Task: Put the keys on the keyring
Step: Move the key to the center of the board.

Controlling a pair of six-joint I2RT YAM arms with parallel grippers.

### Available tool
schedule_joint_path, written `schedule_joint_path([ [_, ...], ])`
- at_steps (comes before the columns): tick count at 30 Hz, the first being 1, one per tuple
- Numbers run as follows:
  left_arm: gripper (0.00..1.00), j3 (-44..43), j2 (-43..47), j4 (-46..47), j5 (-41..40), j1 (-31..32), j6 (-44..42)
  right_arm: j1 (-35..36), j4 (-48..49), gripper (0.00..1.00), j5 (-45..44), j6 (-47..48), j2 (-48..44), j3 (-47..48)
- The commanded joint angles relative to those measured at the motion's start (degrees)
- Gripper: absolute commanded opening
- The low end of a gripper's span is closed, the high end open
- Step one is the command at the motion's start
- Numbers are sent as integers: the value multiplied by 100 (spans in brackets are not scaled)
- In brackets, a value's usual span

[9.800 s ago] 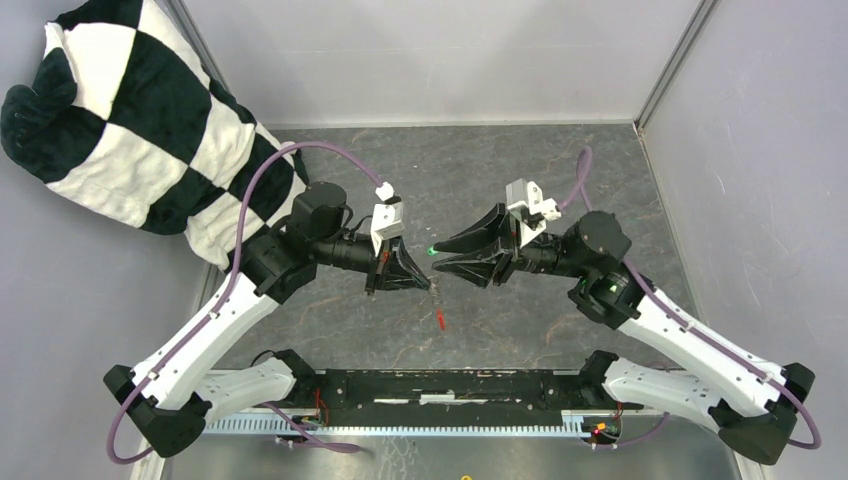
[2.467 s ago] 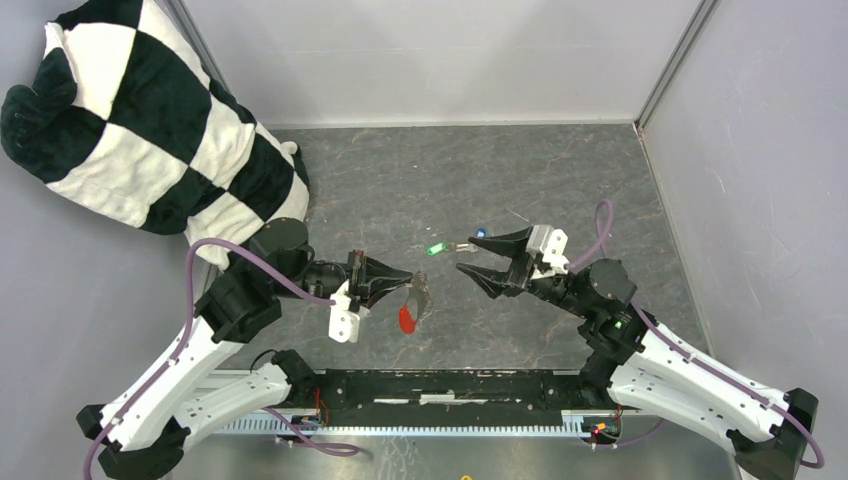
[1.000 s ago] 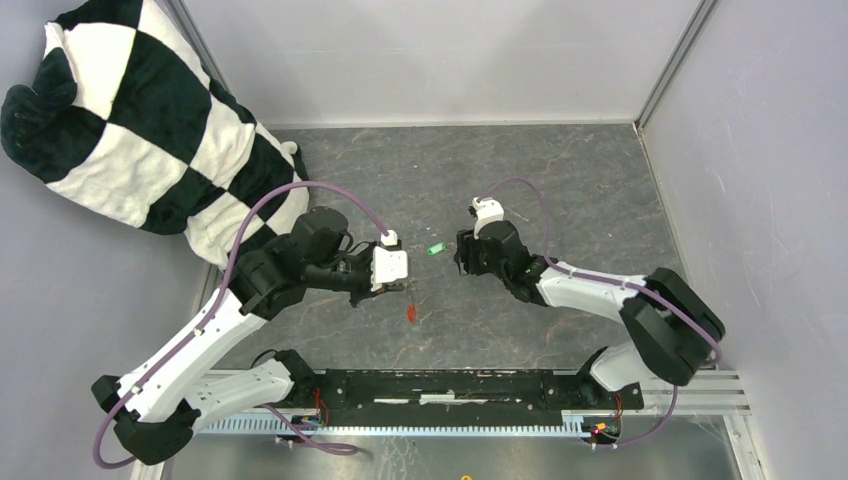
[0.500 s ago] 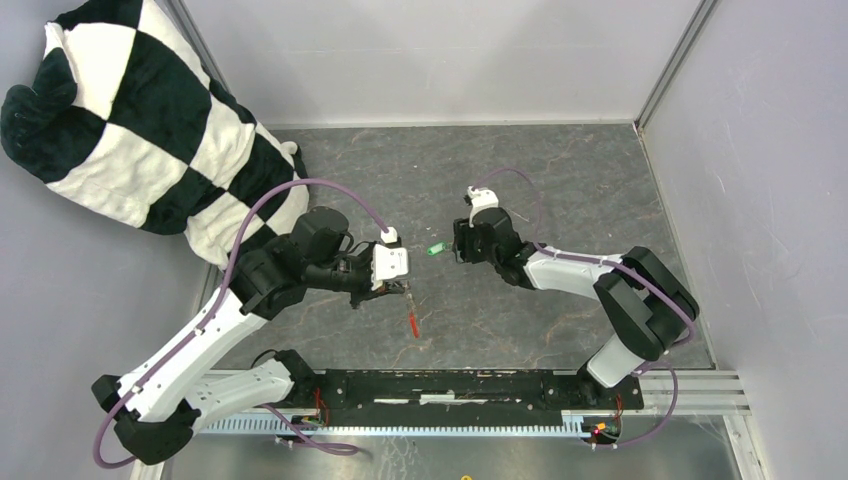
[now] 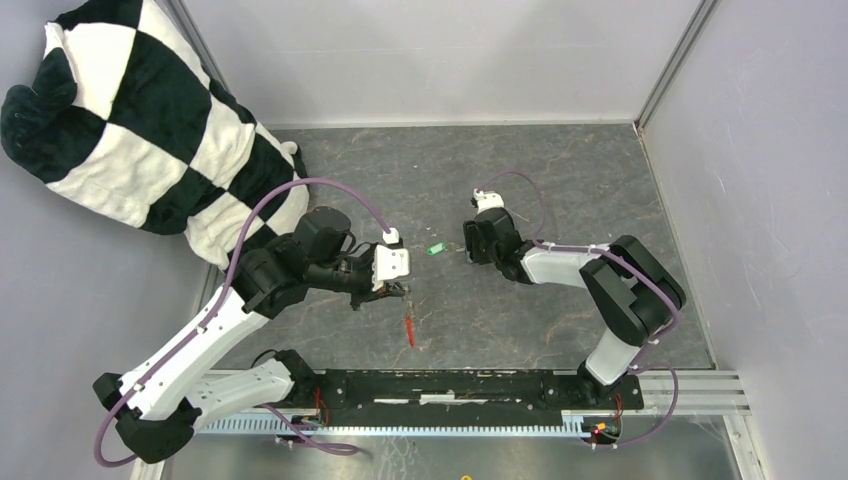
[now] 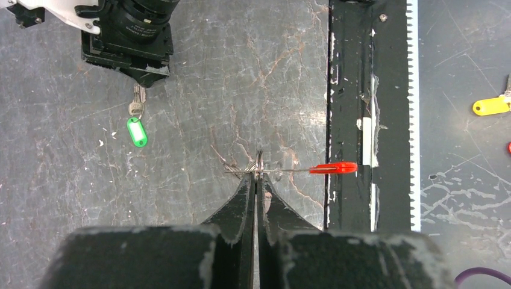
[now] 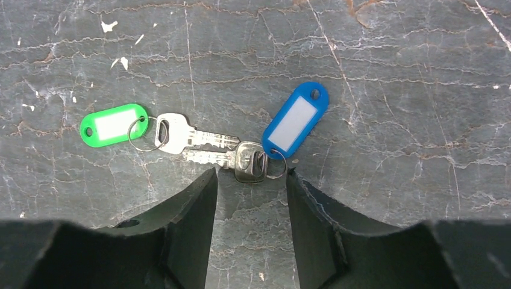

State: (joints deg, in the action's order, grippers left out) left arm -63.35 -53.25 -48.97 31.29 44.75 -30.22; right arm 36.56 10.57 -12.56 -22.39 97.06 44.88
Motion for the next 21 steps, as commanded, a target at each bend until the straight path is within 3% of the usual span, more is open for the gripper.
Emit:
schedule_joint_path([
  [1,2,-177,52,59,165,16,95,-66,131,51,-56,115,24,174],
  [21,2,-274,-45,103,164,16,104,-362,688,31,772,112,24,-276],
])
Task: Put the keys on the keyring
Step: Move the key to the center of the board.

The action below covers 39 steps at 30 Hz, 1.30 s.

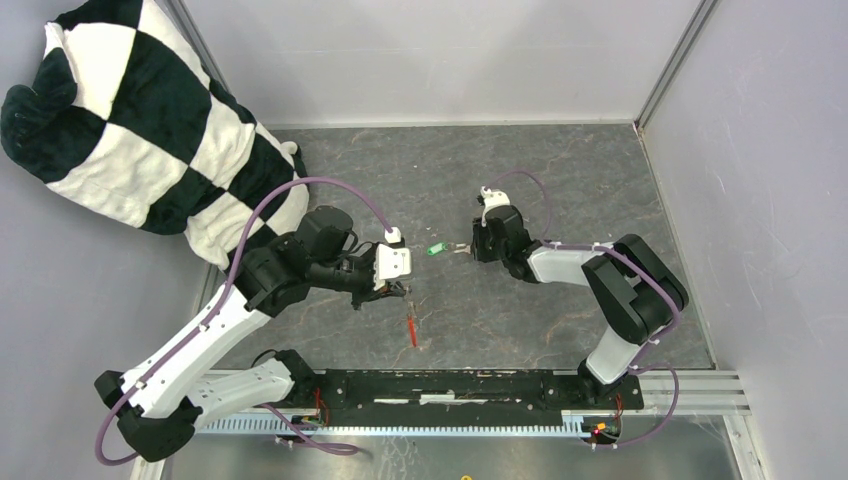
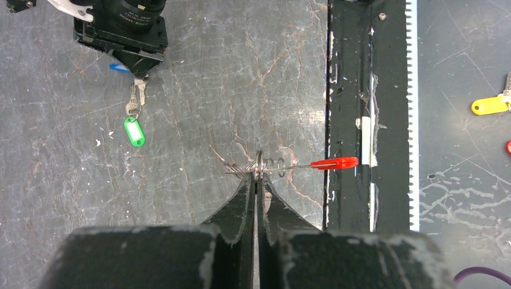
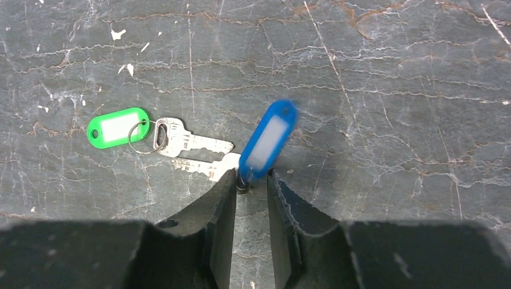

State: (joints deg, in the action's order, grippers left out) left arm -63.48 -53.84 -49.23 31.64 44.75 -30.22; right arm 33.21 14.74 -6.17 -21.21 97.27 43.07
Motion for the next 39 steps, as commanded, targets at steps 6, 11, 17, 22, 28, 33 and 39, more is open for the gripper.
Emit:
schedule_joint_path([
  [6,2,-284,52,118,128,18,95,-29,264,25,144,-11,-24,-121],
  [11,2,-249,84,116,119,16,95,-41,315,9,143,8,-115,-193],
  [17,2,-243,57,118,131,16,174,-35,304,0,270,272,-551,-302],
  [22,2,-208,39,131,166,16,240,-37,-58,0,597,507,-1153,-695],
  [28,2,-264,-6,142,182,16,244,-39,-497,0,1143,695,-1733,-1526],
  [33,2,-302,-54,163,208,16,253,-29,-511,0,1381,718,-2016,-2008],
  [39,2,-349,-109,168,245,16,279,-33,-675,22,1388,899,-1889,-1851],
])
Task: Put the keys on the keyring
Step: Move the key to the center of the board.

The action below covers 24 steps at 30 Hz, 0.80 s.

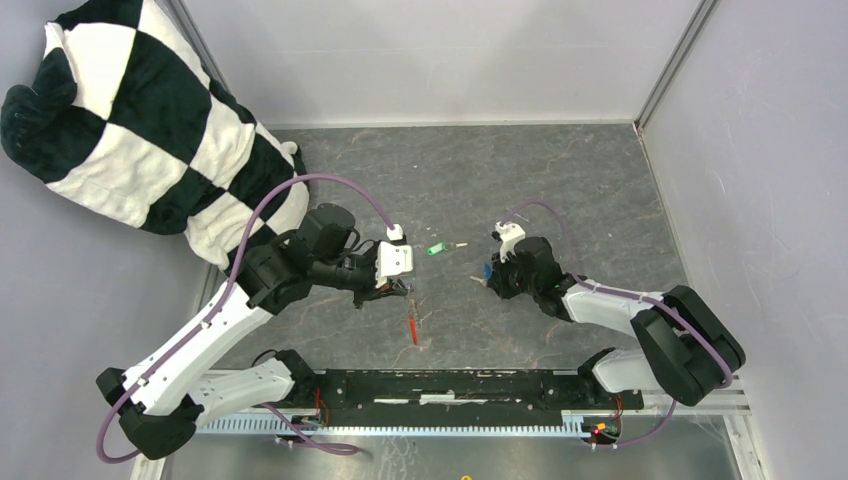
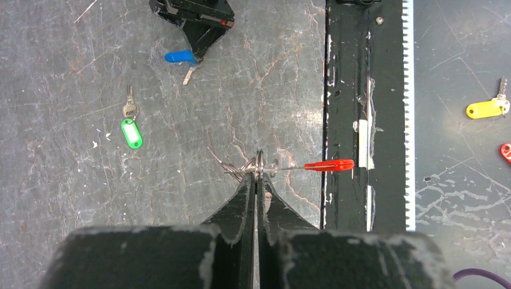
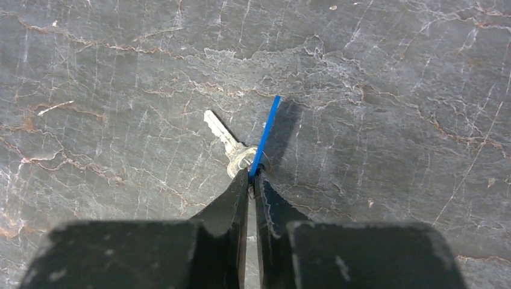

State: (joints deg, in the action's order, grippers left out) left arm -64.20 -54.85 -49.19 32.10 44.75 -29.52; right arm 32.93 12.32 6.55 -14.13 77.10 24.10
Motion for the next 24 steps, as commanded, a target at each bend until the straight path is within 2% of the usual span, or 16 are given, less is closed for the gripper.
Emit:
schedule_joint_path([
  [1,2,-277,-13,166,200,16,210,-2,-496,28,119,229,145,115],
  [6,2,-281,-8,167,209,16,210,-10,-923,43,29,403,-25,510],
  [12,2,-297,5,170,192,16,173,-6,-1102,53,12,110,-380,510],
  [18,2,-268,18,165,189,16,151,-6,-238,50,309,-729,-668,-237],
  [24,2,-296,7,164,181,16,149,-6,247,43,167,-964,-641,-466],
])
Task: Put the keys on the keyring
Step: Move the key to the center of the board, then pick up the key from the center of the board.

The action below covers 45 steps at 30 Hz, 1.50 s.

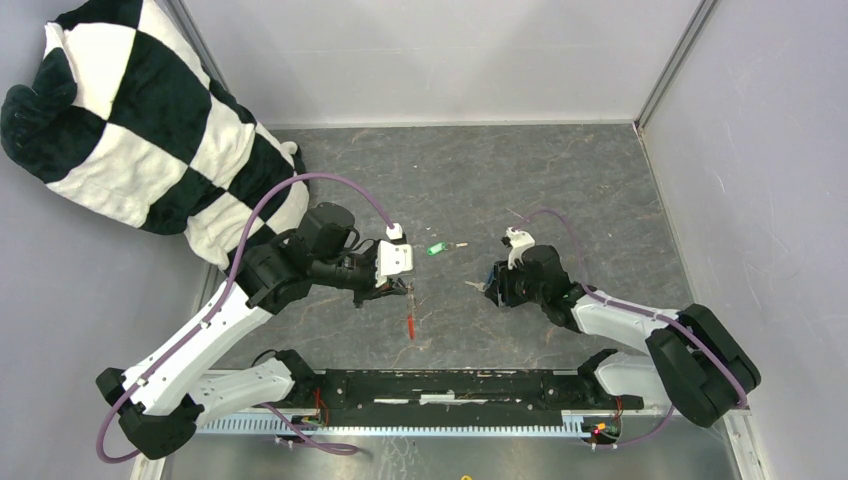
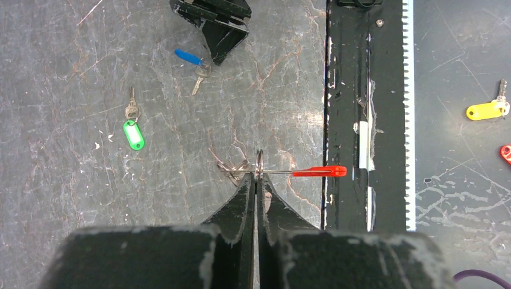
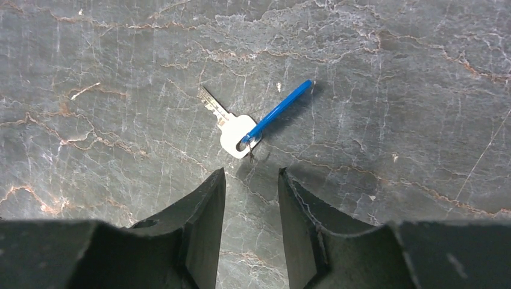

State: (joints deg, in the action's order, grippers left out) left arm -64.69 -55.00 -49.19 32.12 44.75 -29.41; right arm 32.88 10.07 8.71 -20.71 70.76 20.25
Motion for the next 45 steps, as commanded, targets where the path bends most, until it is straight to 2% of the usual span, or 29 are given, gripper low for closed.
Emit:
schedule_joint_path([
  [1,2,-247,24,164,178,16,137,-5,527,42,-87,-324,11,-88],
  [15,2,-220,10,199,172,16,198,-6,916,27,-228,-370,223,-120],
  [24,2,-237,12,202,138,16,175,4,894,24,-159,-379,320,-145],
  [32,2,-108,7,265,89,16,331,6,1315,0,-1,-50,173,-128],
  [39,2,96,11,359,1,16,524,6,1175,0,407,552,-135,62],
  [45,2,294,-10,532,-187,16,619,12,394,0,1026,1097,-1042,170],
])
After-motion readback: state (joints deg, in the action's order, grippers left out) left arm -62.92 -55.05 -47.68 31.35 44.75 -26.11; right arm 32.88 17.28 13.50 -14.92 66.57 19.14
